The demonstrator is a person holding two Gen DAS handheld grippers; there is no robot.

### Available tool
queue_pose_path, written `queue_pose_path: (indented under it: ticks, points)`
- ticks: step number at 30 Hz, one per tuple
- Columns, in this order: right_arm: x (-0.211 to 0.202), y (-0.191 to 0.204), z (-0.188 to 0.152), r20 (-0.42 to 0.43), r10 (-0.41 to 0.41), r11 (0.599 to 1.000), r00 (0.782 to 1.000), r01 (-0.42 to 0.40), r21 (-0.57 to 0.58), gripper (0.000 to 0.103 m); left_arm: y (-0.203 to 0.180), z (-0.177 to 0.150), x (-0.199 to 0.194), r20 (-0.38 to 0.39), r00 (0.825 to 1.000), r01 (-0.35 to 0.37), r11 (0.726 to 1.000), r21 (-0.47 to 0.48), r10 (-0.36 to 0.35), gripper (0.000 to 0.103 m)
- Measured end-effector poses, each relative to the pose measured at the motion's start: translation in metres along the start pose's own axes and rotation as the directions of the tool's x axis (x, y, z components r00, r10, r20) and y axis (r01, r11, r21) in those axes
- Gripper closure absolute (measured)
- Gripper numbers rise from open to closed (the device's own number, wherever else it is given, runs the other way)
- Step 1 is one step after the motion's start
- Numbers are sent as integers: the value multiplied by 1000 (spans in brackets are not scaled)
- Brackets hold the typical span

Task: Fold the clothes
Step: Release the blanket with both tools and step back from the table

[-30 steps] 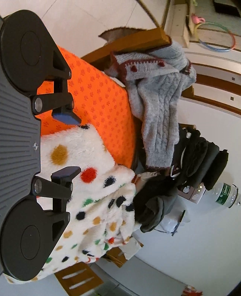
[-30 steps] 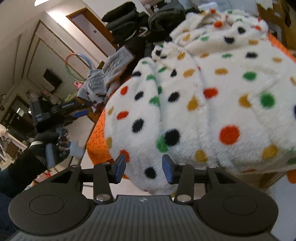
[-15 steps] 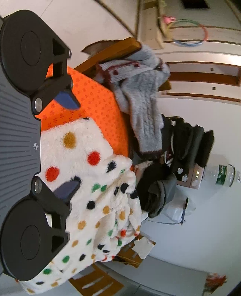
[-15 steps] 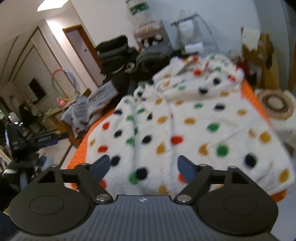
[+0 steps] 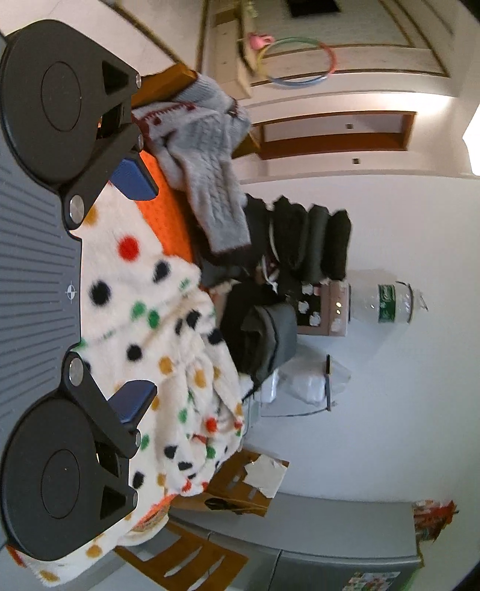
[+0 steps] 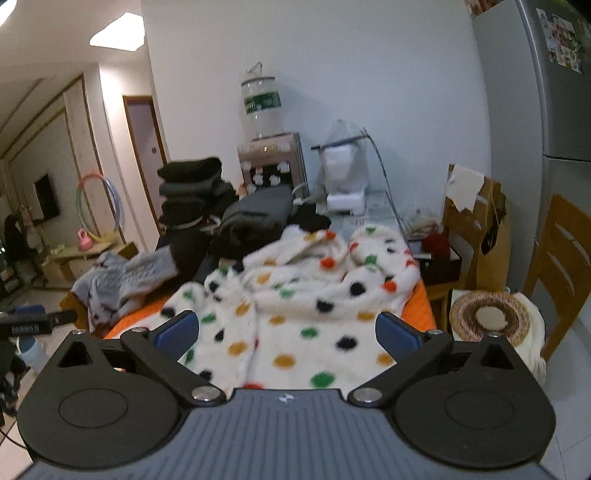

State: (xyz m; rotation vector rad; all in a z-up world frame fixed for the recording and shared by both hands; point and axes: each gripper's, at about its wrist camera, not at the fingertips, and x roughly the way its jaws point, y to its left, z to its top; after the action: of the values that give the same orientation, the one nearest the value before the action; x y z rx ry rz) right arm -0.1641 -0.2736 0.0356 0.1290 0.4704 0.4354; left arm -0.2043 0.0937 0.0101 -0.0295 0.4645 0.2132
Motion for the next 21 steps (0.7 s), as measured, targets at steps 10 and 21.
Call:
queue_pose_path:
  ticks: [10, 21]
  points:
    - [23, -102, 47, -38, 71, 991, 997, -75, -114, 0, -136, -4, 0, -33, 996, -86, 993, -81, 84, 0]
    - [45, -184, 66, -79, 44, 995, 996, -51, -90, 0, -220, -2, 22, -143, 986, -102, 990, -97, 87, 0]
